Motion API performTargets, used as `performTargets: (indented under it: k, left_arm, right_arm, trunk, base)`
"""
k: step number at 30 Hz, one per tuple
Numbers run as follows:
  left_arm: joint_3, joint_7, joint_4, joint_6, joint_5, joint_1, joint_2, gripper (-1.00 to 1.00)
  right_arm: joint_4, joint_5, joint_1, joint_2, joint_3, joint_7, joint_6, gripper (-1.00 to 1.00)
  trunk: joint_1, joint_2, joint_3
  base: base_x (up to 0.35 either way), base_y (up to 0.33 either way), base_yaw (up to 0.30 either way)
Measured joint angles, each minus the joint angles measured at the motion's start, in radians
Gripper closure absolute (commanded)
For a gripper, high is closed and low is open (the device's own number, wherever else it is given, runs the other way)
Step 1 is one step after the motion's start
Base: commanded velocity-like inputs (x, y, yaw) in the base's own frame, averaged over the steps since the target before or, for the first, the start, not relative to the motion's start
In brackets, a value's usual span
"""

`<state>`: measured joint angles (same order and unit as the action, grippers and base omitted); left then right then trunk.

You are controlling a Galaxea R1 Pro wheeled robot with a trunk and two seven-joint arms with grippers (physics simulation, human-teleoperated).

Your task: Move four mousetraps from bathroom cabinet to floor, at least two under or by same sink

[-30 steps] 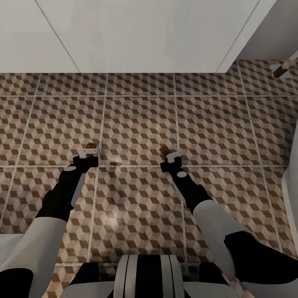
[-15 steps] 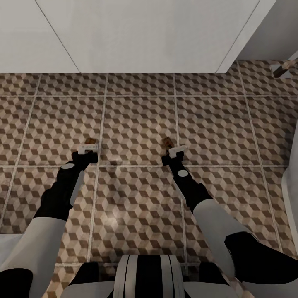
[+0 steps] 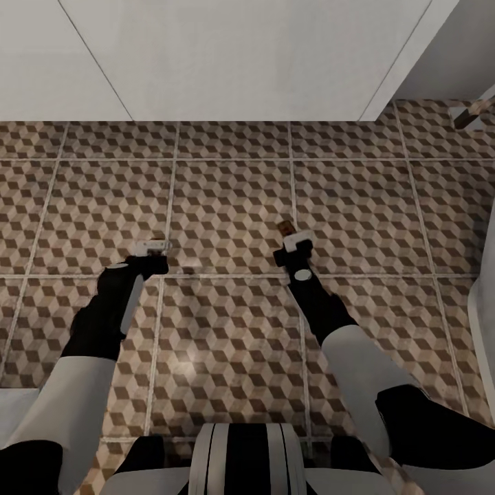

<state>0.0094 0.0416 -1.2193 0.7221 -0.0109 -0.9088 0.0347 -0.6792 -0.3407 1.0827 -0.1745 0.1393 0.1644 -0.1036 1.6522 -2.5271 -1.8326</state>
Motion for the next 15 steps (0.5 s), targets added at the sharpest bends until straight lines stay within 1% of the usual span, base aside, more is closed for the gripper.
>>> performTargets:
  k: [2, 4, 5, 8, 12, 15]
  left_arm:
    - [0.000, 0.002, 0.054, 0.017, 0.000, -0.030, -0.002, 1.00]
    - [0.000, 0.003, 0.132, 0.024, -0.001, -0.069, -0.003, 1.00]
    - [0.000, 0.003, 0.154, 0.025, -0.001, -0.080, -0.004, 1.00]
    - [0.001, 0.011, 0.253, 0.027, -0.003, -0.134, -0.005, 1.00]
    - [0.001, 0.064, 0.293, 0.028, -0.003, -0.197, -0.008, 1.00]
    - [0.001, 0.081, 0.301, 0.028, -0.002, -0.233, -0.008, 1.00]
  right_arm:
    - [0.000, -0.008, 0.013, 0.000, 0.000, 0.000, -0.043, 1.00]
    - [0.000, -0.010, 0.035, 0.000, 0.000, 0.000, -0.076, 1.00]
    - [0.000, -0.010, 0.042, 0.000, 0.000, 0.000, -0.081, 1.00]
    - [0.008, -0.011, 0.086, 0.000, 0.000, 0.000, -0.101, 1.00]
    - [0.017, -0.010, 0.115, 0.000, 0.000, 0.000, -0.127, 1.00]
    - [0.019, -0.010, 0.127, 0.000, 0.000, 0.000, -0.139, 1.00]
  trunk:
    - [0.000, 0.000, 0.000]
    - [0.000, 0.000, 0.000]
    - [0.000, 0.000, 0.000]
    - [0.000, 0.000, 0.000]
    - [0.000, 0.000, 0.000]
    - [0.000, 0.000, 0.000]
  base:
    - [0.000, 0.000, 0.000]
    - [0.000, 0.000, 0.000]
    - [0.000, 0.000, 0.000]
    - [0.000, 0.000, 0.000]
    - [0.000, 0.000, 0.000]
    - [0.000, 0.000, 0.000]
